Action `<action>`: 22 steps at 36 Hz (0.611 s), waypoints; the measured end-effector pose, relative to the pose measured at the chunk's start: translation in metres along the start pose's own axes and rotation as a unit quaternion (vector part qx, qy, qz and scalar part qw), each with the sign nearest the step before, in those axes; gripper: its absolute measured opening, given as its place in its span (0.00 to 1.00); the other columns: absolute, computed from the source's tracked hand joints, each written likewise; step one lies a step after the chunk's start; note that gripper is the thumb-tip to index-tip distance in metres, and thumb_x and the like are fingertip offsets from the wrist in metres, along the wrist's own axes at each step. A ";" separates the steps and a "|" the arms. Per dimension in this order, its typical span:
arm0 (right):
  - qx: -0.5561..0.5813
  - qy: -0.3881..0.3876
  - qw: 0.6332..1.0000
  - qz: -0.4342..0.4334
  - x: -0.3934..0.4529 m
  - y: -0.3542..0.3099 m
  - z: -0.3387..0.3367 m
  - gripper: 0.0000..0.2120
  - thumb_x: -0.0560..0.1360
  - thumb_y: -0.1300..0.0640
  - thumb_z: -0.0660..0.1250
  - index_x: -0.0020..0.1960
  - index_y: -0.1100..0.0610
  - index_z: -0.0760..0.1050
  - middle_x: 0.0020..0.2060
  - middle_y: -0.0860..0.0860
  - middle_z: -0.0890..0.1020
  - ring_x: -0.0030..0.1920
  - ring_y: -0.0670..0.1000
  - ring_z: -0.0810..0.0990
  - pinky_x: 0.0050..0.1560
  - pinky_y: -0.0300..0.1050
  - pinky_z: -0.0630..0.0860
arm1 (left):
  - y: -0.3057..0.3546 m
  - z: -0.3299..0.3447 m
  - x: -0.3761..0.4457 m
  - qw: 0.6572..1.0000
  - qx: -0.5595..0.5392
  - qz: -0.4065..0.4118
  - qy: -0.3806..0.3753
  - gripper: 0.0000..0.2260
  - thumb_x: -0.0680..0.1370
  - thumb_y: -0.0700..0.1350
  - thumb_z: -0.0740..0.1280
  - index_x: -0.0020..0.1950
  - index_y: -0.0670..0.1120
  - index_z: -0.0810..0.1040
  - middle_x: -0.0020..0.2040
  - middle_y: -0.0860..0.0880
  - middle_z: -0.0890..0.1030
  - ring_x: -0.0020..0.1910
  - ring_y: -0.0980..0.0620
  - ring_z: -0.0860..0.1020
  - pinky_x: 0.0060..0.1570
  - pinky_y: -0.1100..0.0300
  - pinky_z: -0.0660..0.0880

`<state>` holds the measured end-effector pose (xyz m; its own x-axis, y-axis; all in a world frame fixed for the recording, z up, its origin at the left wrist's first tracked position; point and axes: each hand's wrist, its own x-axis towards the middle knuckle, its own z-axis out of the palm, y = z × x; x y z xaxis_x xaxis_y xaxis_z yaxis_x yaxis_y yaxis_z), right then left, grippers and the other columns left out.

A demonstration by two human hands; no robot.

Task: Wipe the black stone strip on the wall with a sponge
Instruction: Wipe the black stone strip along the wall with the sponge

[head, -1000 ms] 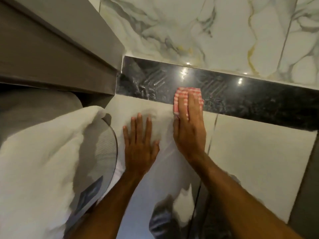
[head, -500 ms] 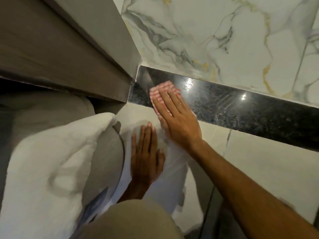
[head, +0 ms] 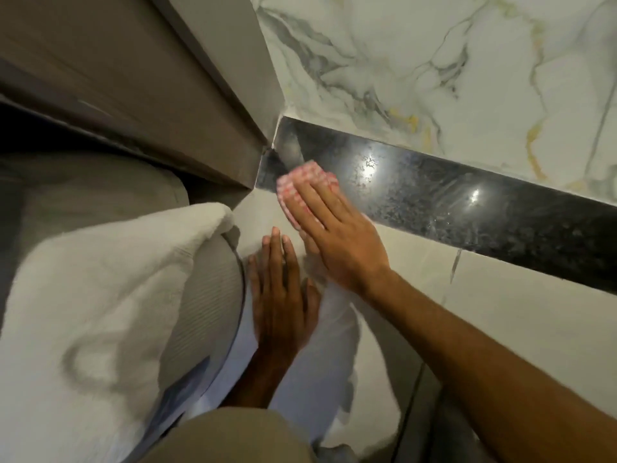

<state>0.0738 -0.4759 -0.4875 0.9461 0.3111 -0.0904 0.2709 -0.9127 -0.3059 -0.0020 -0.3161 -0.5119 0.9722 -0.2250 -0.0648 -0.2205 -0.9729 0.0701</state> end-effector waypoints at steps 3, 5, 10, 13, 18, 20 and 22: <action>0.008 0.016 0.997 0.073 -0.028 0.007 -0.008 0.30 0.91 0.48 0.52 0.91 0.54 0.53 0.91 0.56 0.54 0.92 0.57 0.51 0.92 0.60 0.54 | 0.001 -0.001 -0.001 1.000 0.020 0.009 -0.015 0.32 0.89 0.56 0.49 0.88 0.38 0.55 0.89 0.37 0.53 0.89 0.37 0.53 0.89 0.40 0.44; 0.031 0.032 0.987 0.154 -0.015 0.009 -0.016 0.31 0.91 0.48 0.52 0.91 0.54 0.51 0.91 0.56 0.53 0.92 0.56 0.49 0.93 0.58 0.50 | 0.001 -0.001 -0.001 0.999 0.044 0.010 -0.017 0.32 0.88 0.55 0.52 0.88 0.38 0.55 0.89 0.36 0.54 0.89 0.36 0.53 0.89 0.40 0.42; 0.051 0.035 0.975 0.215 0.061 0.005 -0.021 0.31 0.92 0.48 0.49 0.91 0.57 0.45 0.91 0.58 0.47 0.92 0.58 0.44 0.93 0.56 0.40 | 0.002 -0.002 0.000 1.000 0.010 -0.008 -0.001 0.32 0.89 0.57 0.49 0.87 0.39 0.61 0.88 0.37 0.58 0.88 0.37 0.56 0.88 0.38 0.49; 0.047 0.006 0.993 0.109 0.071 -0.002 -0.014 0.32 0.92 0.46 0.48 0.91 0.56 0.44 0.91 0.58 0.46 0.92 0.58 0.43 0.93 0.58 0.42 | 0.002 0.000 -0.002 1.000 -0.010 -0.028 0.008 0.32 0.88 0.57 0.50 0.87 0.39 0.60 0.89 0.37 0.57 0.89 0.38 0.55 0.88 0.39 0.49; -0.016 -0.026 0.999 -0.037 0.006 0.010 -0.005 0.30 0.91 0.45 0.48 0.91 0.53 0.51 0.91 0.56 0.53 0.92 0.57 0.50 0.93 0.56 0.45 | 0.002 0.001 -0.002 0.999 -0.005 -0.045 0.013 0.33 0.87 0.55 0.54 0.88 0.38 0.57 0.89 0.37 0.56 0.89 0.39 0.53 0.89 0.40 0.47; -0.019 0.003 1.000 -0.002 -0.016 0.018 -0.008 0.30 0.91 0.47 0.52 0.91 0.53 0.54 0.90 0.56 0.56 0.92 0.57 0.51 0.93 0.59 0.49 | 0.001 0.001 -0.002 0.999 -0.012 -0.040 0.010 0.33 0.87 0.55 0.54 0.88 0.38 0.57 0.89 0.37 0.56 0.89 0.39 0.53 0.89 0.39 0.48; -0.001 0.046 0.994 0.098 -0.016 0.023 -0.013 0.30 0.90 0.48 0.54 0.91 0.54 0.55 0.90 0.55 0.57 0.92 0.56 0.50 0.93 0.60 0.53 | 0.001 0.000 -0.001 0.999 -0.007 -0.041 0.002 0.33 0.87 0.55 0.53 0.88 0.38 0.57 0.89 0.37 0.56 0.89 0.38 0.53 0.88 0.38 0.50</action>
<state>0.0671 -0.5053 -0.4804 0.9930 0.1011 -0.0615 0.0793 -0.9543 -0.2882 -0.0034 -0.3163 -0.5116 0.9874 -0.1434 -0.0667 -0.1381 -0.9873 0.0787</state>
